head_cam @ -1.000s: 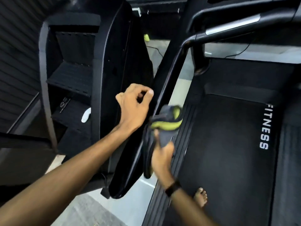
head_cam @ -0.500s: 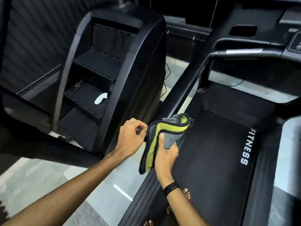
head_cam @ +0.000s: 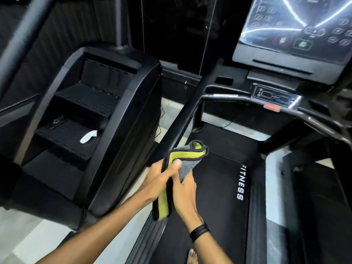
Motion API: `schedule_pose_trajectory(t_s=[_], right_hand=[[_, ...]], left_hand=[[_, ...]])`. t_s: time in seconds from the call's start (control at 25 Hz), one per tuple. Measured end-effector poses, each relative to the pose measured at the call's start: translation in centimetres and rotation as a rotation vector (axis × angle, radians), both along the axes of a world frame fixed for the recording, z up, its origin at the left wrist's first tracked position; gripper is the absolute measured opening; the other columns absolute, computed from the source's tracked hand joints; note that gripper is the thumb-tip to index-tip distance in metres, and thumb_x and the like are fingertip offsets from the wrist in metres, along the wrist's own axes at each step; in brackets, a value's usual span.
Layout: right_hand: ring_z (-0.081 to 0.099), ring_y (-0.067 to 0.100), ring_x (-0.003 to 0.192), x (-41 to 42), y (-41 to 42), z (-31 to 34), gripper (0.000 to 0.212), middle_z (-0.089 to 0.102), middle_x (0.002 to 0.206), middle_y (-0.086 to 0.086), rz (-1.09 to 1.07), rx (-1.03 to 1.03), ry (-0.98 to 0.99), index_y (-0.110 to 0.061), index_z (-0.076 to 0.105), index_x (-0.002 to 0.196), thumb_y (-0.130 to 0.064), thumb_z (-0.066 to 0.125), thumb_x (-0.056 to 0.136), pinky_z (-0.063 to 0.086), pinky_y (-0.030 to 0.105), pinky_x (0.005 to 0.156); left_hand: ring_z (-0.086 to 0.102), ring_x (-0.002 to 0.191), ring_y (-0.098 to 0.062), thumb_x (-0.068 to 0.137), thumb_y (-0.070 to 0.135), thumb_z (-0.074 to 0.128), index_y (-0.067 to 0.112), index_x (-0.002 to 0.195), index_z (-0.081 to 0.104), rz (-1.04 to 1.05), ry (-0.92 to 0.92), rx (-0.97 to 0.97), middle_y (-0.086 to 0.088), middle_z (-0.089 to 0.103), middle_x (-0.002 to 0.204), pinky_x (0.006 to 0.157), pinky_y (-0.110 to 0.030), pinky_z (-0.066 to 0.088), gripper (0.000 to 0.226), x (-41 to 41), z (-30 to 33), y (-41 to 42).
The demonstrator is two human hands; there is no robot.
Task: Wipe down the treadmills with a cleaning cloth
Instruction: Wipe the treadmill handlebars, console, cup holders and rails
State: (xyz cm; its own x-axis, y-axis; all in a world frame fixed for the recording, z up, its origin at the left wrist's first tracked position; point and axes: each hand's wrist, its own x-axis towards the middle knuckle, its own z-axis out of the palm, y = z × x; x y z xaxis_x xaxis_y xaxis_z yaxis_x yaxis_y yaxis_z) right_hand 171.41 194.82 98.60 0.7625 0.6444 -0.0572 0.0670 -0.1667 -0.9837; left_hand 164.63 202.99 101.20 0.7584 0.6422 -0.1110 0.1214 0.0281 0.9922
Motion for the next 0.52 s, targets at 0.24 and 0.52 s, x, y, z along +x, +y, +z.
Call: schedule_pose_trajectory(t_s=[0.24,0.52], right_hand=[[0.048,0.021,0.132,3.2,-6.0,0.8,0.054,0.054,0.135,0.003,0.143,-0.152,-0.229,-0.026,0.05,0.137,-0.013,0.055,0.085,0.042,0.046,0.11],[0.04,0.016,0.14,10.6,-19.2,1.1,0.079,0.044,0.146,-0.002,-0.13,-0.197,-0.162,-0.034,0.04,0.146,-0.043,0.073,0.075,0.032,0.049,0.117]], left_hand=[[0.071,0.1,-0.011,0.054,0.046,0.084,0.02,0.112,0.067,-0.052,0.064,0.173,0.002,0.075,0.104,0.092,-0.046,0.056,0.065,4.8,0.5,-3.7],[0.066,0.077,-0.017,0.047,0.05,0.076,0.021,0.085,0.062,-0.292,0.064,0.447,0.006,0.07,0.078,0.073,-0.045,0.055,0.05,14.1,2.4,-13.8]])
